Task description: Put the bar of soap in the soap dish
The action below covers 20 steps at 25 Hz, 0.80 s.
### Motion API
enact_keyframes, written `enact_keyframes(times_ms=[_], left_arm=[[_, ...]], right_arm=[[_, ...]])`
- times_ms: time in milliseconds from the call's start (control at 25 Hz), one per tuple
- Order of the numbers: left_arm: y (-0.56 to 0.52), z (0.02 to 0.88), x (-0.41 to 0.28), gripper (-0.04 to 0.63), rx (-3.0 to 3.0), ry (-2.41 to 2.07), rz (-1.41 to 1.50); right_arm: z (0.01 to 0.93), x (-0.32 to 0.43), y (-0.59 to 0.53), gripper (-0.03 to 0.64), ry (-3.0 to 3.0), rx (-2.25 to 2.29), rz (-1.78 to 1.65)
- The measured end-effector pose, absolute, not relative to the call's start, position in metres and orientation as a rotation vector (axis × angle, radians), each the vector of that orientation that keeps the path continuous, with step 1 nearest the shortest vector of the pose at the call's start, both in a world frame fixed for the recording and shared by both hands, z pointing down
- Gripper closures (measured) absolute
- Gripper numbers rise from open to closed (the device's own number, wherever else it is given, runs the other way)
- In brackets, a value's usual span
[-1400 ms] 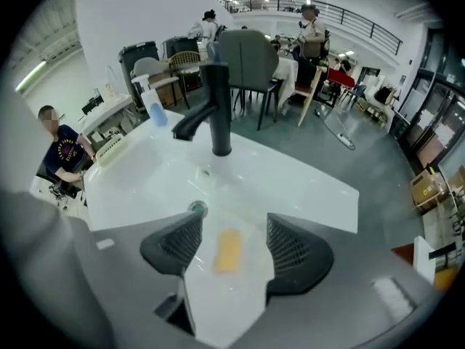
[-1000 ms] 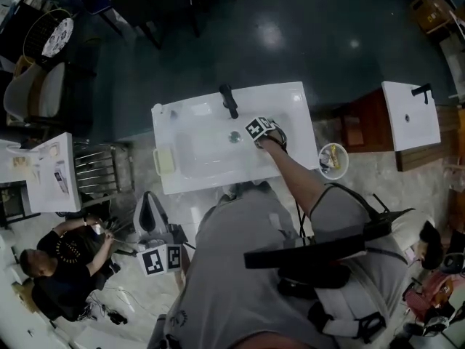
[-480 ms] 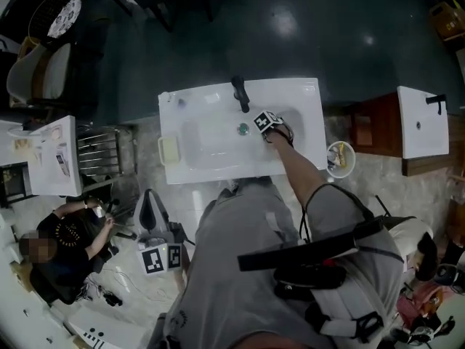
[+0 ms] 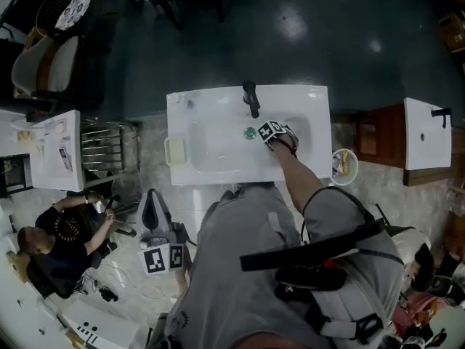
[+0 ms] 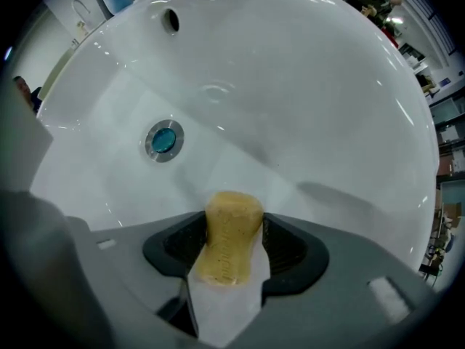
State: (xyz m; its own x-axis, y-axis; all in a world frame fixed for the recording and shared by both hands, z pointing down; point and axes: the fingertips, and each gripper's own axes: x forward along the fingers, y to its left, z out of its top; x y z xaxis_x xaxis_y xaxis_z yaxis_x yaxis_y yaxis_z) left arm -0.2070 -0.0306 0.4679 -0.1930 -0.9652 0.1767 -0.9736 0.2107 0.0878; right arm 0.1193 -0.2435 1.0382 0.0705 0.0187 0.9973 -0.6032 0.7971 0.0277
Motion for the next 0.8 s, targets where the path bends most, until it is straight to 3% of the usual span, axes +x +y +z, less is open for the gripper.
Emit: enact_keyframes(times_ms=[800], left_arm=[[-0.025, 0.4643, -0.2102, 0.598, 1.855, -2.308, 0.047]], right_arm=[[1.0339, 0.118, -0.2398, 0.389, -1.505, 0.523, 0.576]])
